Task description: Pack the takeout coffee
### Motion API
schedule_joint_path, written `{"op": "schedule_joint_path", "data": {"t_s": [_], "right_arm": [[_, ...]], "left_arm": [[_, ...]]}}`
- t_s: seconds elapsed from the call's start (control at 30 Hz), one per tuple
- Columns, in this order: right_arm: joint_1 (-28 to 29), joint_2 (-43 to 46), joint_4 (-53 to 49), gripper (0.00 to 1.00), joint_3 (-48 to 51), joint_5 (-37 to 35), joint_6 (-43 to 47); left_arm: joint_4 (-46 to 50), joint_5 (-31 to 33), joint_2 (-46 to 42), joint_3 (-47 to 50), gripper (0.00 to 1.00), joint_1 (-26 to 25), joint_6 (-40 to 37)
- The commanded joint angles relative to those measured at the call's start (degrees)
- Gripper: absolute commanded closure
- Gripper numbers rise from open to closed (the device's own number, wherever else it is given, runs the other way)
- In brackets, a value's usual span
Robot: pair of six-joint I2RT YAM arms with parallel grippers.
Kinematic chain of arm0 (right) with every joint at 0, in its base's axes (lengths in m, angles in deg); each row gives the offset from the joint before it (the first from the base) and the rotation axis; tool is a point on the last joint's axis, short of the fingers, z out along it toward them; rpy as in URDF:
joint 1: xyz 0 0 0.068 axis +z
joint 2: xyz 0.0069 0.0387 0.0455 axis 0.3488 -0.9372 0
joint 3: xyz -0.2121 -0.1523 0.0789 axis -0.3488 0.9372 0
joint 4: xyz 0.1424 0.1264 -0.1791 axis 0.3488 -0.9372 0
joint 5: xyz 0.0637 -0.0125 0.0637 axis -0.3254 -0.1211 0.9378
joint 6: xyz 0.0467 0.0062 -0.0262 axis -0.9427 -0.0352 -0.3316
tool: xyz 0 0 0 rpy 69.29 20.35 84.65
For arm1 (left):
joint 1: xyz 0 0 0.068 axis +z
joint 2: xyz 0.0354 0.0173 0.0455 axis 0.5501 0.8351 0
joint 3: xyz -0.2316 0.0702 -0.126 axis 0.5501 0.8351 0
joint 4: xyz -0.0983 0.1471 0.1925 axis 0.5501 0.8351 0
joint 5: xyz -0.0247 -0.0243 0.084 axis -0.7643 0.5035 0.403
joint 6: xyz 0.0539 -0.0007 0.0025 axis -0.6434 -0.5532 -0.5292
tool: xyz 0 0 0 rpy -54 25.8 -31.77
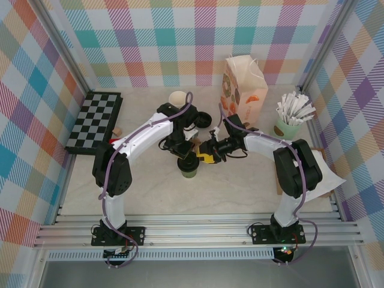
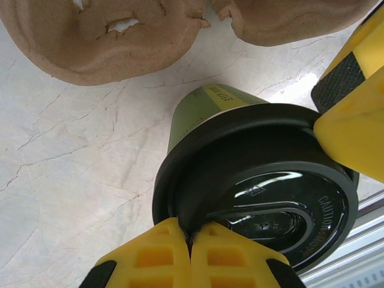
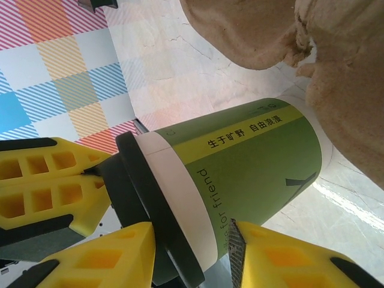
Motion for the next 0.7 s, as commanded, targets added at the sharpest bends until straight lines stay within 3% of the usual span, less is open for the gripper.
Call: {"op": "schedule_joint_path", "data": {"t_s": [0.0,0.13,0.3,0.47,0.67], "right_arm": [[1.39,-1.82,-2.46,0.65,1.08,-2.16,2.01],[2.49,-3.87,-8.98,0.73,1.42,-11.44,4.79],[3.06,-7.80,-11.36,0.75,6.91,-16.53,6.88],[2.99,-6.34,-9.71,0.75,9.72,-15.01,5.61],[1.73,0.79,-6.12,0.66,-2.10,-6.92,1.36]], "left_arm": [[-1.25,-1.82,0.60,2.46,1.00,-0.65,0.85],[-6.09,-3.73,-0.65,8.08,1.00,-0.68,2.27],[-12.25,-6.59,-2.02,19.01,1.00,-0.74,5.13],[-15.25,-6.51,-3.55,26.06,1.00,-0.73,6.20],[-13.10,-2.80,-6.81,18.94,1.00,-0.65,3.68]]}}
